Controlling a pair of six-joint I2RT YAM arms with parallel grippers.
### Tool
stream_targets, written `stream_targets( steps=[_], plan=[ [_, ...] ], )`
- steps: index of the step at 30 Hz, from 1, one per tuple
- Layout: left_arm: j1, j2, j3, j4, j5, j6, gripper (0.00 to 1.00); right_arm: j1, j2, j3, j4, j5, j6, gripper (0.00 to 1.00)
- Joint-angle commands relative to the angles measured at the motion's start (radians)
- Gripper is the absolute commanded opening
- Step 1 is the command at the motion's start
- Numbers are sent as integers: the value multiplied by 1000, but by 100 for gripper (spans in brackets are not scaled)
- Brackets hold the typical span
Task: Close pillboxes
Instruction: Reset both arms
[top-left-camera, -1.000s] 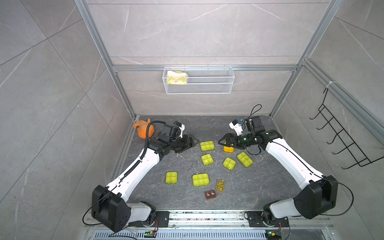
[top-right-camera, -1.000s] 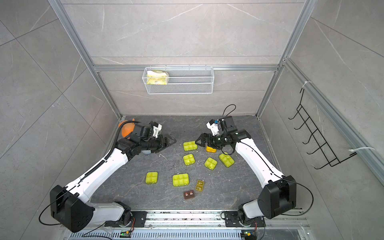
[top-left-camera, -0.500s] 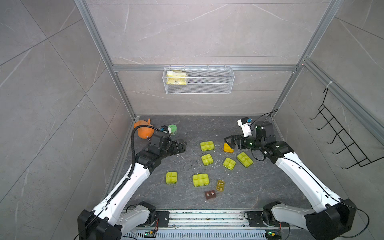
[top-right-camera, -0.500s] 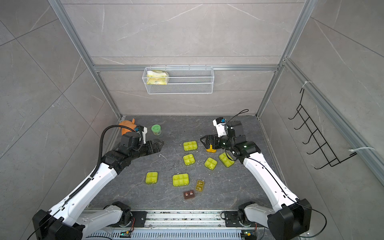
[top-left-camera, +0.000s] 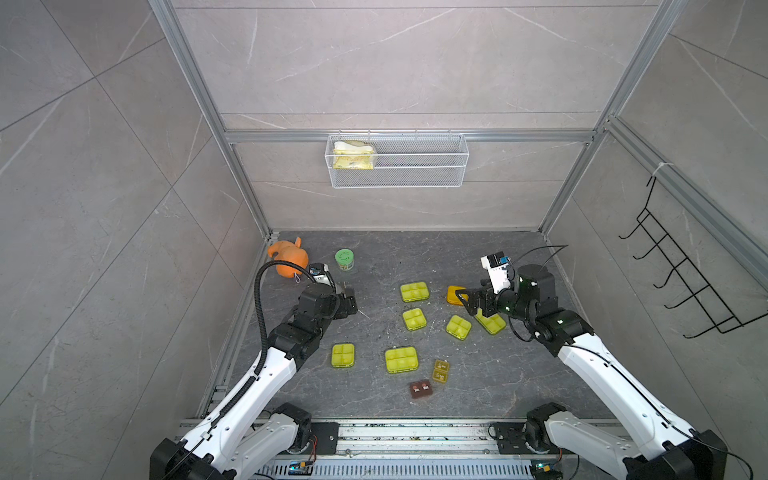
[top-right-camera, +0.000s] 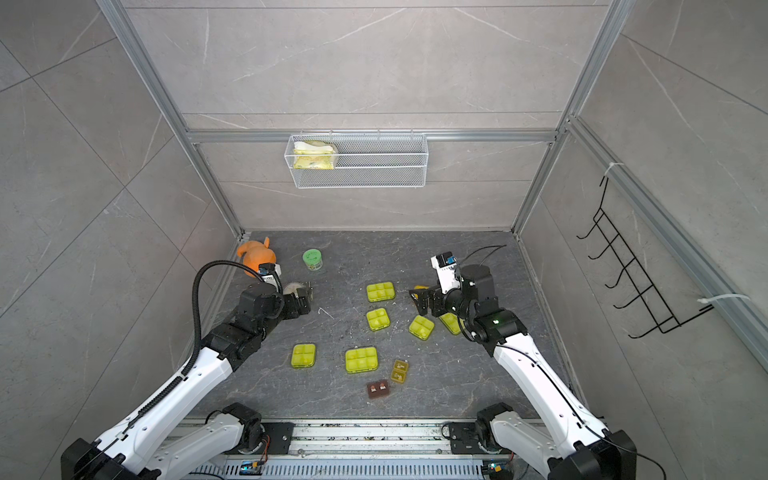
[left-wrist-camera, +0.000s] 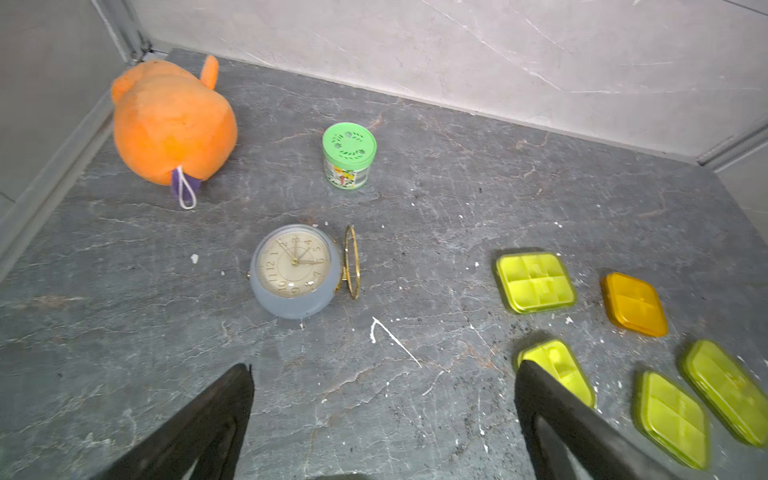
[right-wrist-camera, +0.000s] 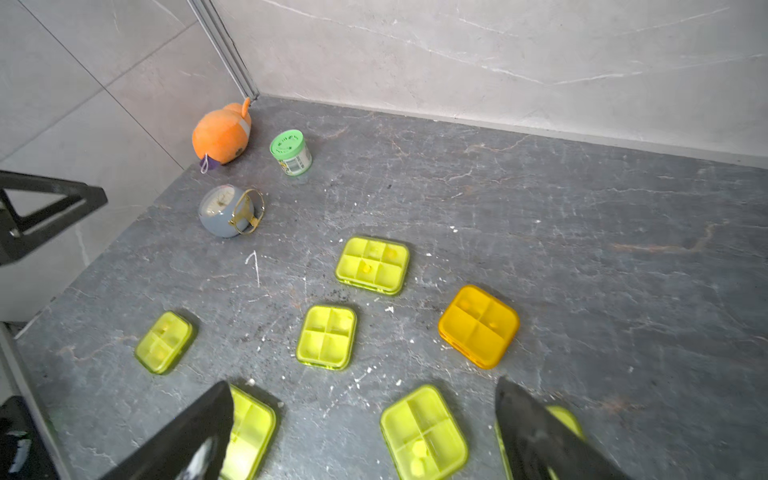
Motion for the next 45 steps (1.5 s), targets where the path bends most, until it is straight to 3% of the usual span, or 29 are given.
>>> stream_targets(
  steps=[1,4,8,14,20,30,36,45],
  plan=[
    [5,6,-25,24,-119,3,98,-2,-22,-61,68,117,-72,100],
    [10,-3,-75,79,-132,5,98,-8,14,-95,43,238,-73,100],
    [44,6,-106,79,-136,-46,98,-35,58,-172,164,371,-45,100],
    [81,7,-132,56,-109,-57,97,-126,224,-181,354,241,-67,99],
    [150,36,-164,135,-104,-11,97,-206,434,-165,506,196,-67,97],
    [271,194,-201,382,-96,130,97,-316,469,-362,893,116,-25,98],
    [310,325,-136,432,-51,305,97,-317,462,-394,942,73,-45,99],
    [379,438,-245,712,44,360,96,-316,450,-474,1082,105,-40,100]
  ],
)
